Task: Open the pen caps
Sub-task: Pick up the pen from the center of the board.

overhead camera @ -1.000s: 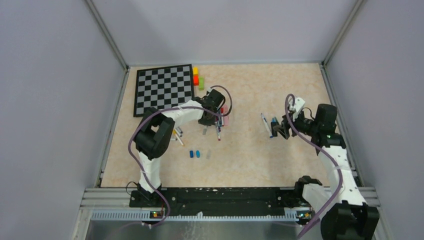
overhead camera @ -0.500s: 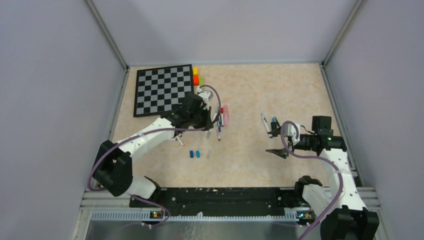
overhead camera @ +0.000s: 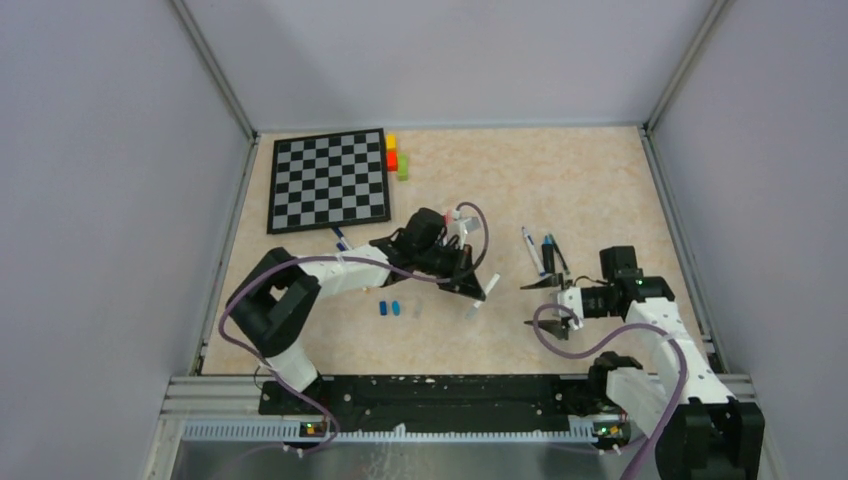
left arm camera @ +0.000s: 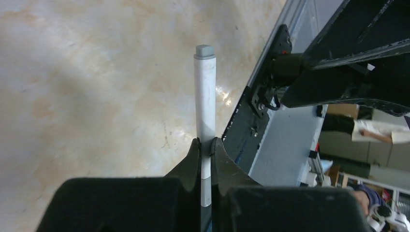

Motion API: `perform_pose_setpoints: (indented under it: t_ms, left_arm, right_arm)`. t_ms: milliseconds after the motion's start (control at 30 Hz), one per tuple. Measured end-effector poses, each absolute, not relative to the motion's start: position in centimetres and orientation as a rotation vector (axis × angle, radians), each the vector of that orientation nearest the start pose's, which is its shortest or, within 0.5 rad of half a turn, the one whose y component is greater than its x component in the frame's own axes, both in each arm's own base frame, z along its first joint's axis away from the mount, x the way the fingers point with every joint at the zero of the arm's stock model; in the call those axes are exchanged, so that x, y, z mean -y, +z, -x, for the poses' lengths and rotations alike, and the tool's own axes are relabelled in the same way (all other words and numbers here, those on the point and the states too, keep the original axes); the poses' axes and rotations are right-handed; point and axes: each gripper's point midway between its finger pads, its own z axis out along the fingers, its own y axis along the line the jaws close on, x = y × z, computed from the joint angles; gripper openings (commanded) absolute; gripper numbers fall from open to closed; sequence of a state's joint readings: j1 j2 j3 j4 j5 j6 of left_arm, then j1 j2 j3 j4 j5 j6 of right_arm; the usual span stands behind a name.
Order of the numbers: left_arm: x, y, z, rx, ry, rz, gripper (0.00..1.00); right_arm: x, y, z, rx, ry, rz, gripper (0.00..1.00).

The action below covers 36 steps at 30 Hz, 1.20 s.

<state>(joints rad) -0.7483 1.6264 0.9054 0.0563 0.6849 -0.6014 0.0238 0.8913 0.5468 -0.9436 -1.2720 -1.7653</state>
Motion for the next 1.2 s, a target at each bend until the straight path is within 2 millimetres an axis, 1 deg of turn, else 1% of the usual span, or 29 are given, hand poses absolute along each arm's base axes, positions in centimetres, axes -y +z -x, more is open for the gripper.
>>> perform_pose_setpoints:
  t_ms: [67, 167, 333, 533, 700, 767, 867, 933, 1100, 1167, 1200]
  left_arm:
    - [37.8, 10.9, -19.0, -2.438, -1.484, -0.664, 0.00]
    - [39.7, 10.2, -18.2, -2.465, -1.538, -0.736, 0.00]
    - [41.8, 9.9, -17.5, -2.480, -1.587, -0.816, 0.00]
    - [42.7, 9.5, -16.1, -2.500, -1.631, -0.878, 0.00]
    - [42.9, 8.7, -14.7, -2.539, -1.645, -0.912, 0.00]
    - [42.9, 8.7, -14.3, -2.542, -1.653, -0.923, 0.00]
    - [43.1, 8.8, -13.9, -2.539, -1.664, -0.939, 0.00]
    - [43.2, 8.9, -13.7, -2.535, -1.669, -0.949, 0.00]
    - [43.5, 9.3, -13.5, -2.528, -1.677, -0.958, 0.00]
    - [43.5, 9.3, -13.5, -2.530, -1.678, -0.957, 0.02]
    - [43.5, 9.3, -13.4, -2.532, -1.677, -0.956, 0.03]
  right_arm:
    - [-15.9, 12.9, -15.4, -1.022, 0.673, 1.649, 0.66]
    - [-15.8, 12.3, -15.5, -0.987, 0.627, 1.707, 0.66]
    - [-15.9, 11.4, -15.5, -0.915, 0.561, 1.813, 0.61]
    - [-16.2, 9.0, -14.7, -0.875, 0.535, 1.945, 0.48]
    - [-16.2, 7.6, -14.8, -0.867, 0.495, 2.017, 0.46]
    - [-16.1, 7.3, -15.0, -0.867, 0.476, 2.032, 0.44]
    - [-16.1, 7.0, -15.3, -0.864, 0.446, 2.052, 0.40]
    - [-16.1, 6.7, -15.3, -0.866, 0.441, 2.064, 0.34]
    - [-16.2, 6.5, -15.5, -0.853, 0.424, 2.082, 0.14]
    - [-16.2, 6.4, -15.5, -0.850, 0.421, 2.085, 0.00]
    - [-16.2, 6.4, -15.5, -0.848, 0.421, 2.087, 0.00]
